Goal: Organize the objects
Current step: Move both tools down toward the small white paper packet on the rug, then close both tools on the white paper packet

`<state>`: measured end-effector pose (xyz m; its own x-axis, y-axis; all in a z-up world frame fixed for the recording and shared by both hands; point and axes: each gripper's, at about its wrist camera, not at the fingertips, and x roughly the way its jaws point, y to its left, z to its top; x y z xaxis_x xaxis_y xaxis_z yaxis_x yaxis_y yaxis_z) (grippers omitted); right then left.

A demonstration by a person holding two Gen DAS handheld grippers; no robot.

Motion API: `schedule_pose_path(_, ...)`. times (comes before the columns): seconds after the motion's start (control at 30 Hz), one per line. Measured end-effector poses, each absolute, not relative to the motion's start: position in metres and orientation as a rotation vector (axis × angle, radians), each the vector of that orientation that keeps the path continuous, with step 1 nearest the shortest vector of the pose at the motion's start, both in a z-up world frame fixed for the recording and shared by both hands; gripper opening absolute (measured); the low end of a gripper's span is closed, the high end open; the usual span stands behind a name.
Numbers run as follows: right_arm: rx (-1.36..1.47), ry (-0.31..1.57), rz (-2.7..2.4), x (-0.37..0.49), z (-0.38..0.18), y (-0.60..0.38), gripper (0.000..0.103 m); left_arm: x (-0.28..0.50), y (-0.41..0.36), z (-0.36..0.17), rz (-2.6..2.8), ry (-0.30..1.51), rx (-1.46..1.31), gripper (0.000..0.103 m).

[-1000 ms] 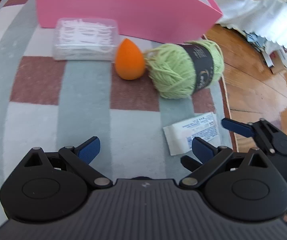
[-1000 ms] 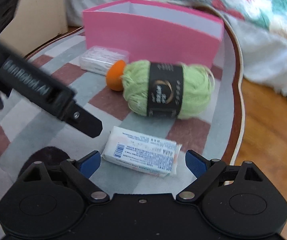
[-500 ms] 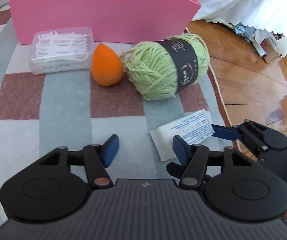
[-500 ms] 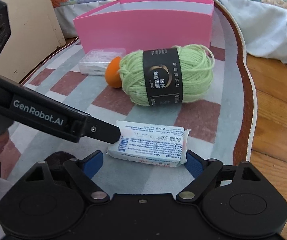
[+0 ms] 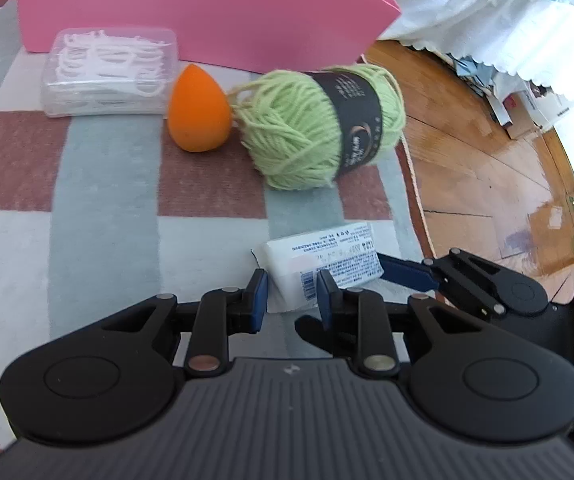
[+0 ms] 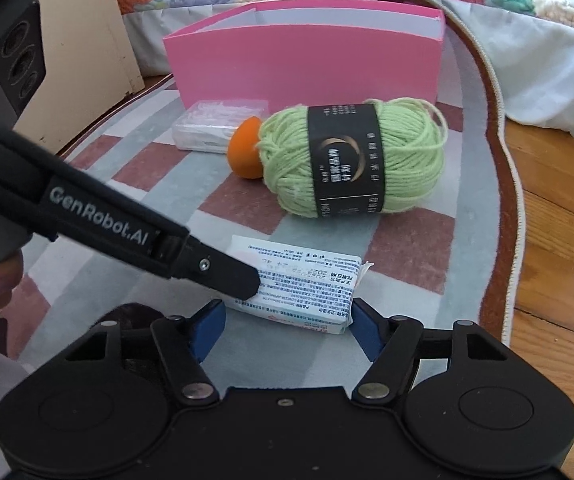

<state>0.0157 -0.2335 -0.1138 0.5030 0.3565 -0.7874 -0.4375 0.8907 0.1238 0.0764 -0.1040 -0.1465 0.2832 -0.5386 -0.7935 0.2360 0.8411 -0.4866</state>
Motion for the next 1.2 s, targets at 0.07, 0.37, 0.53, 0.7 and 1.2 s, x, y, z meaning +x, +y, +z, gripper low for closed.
schedule_pose_path(0.07, -0.109, 0.933, 0.494, 0.015, -0.113, -0.231, 0.073, 0.078, -0.102, -0.147, -0.519, 1.184, -0.304, 0.025)
schedule_pose_path(0.37, -0.119, 0.953, 0.485, 0.016, -0.11, -0.223, 0.063, 0.075, -0.106, -0.143, -0.512, 1.179, -0.206, 0.027)
schedule_pose_path(0.53, -0.133, 0.966, 0.477, 0.017, -0.107, -0.219, 0.058, 0.072, -0.11, -0.139, -0.505, 1.168, -0.177, 0.028)
schedule_pose_path(0.7, -0.148, 0.962, 0.484, 0.014, -0.098, -0.213, 0.054, 0.072, -0.105, -0.133, -0.494, 1.163, -0.171, 0.029)
schedule_pose_path(1.2, -0.197, 0.866, 0.542, 0.005, -0.053, -0.193, 0.045, 0.05, -0.075, -0.089, -0.429, 1.054, -0.133, 0.031)
